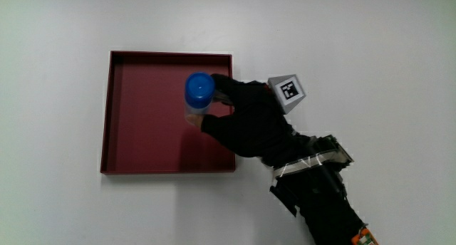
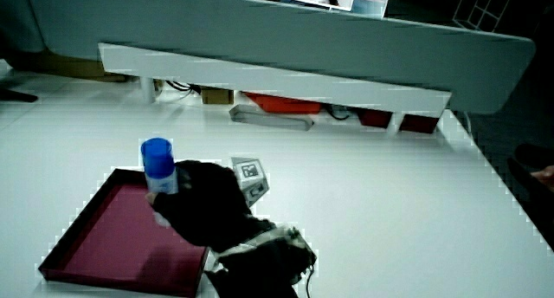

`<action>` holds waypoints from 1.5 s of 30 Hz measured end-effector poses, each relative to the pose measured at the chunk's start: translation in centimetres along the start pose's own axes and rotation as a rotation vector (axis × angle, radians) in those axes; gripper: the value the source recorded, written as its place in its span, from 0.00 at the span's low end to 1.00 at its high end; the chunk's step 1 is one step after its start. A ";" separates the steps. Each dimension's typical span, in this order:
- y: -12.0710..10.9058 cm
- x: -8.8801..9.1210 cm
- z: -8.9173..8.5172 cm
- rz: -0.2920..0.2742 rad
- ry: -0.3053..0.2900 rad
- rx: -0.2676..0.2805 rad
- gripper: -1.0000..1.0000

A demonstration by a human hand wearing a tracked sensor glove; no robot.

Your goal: Place glue into plate

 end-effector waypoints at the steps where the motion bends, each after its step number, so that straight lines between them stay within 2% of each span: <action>1: 0.0 0.2 -0.2 -0.018 -0.002 -0.005 0.50; 5: 0.2 1.0 -1.0 -0.011 -0.001 -0.019 0.50; 8: 0.2 1.8 -1.6 -0.045 0.017 -0.037 0.50; 9: 0.2 2.1 -1.7 -0.061 -0.002 -0.044 0.50; 10: 0.3 2.2 -1.9 -0.051 -0.012 -0.045 0.50; 11: 0.2 2.4 -2.0 -0.072 -0.022 -0.051 0.50; 12: 0.2 2.5 -2.1 -0.062 -0.007 -0.053 0.50; 13: 0.2 2.8 -2.2 -0.090 -0.019 -0.055 0.50; 16: 0.3 3.0 -2.4 -0.090 -0.028 -0.059 0.50; 18: 0.1 3.5 -2.4 -0.100 0.009 -0.058 0.50; 29: -0.2 3.8 -2.5 -0.108 0.023 -0.056 0.50; 33: -0.4 4.2 -2.6 -0.118 0.032 -0.071 0.36; 35: -0.6 4.0 -2.4 -0.155 0.070 -0.086 0.29; 36: -0.8 3.6 -2.3 -0.161 0.095 -0.088 0.25; 37: -1.0 3.9 -2.0 -0.154 0.083 -0.088 0.21; 38: -1.2 3.5 -1.8 -0.154 0.115 -0.095 0.18; 41: -1.9 2.6 -0.9 -0.177 0.100 -0.110 0.07; 42: -2.1 2.3 -0.6 -0.165 0.089 -0.118 0.04; 43: -2.4 2.4 -0.2 -0.174 0.061 -0.119 0.00; 45: -3.2 1.5 0.5 -0.202 0.064 -0.124 0.00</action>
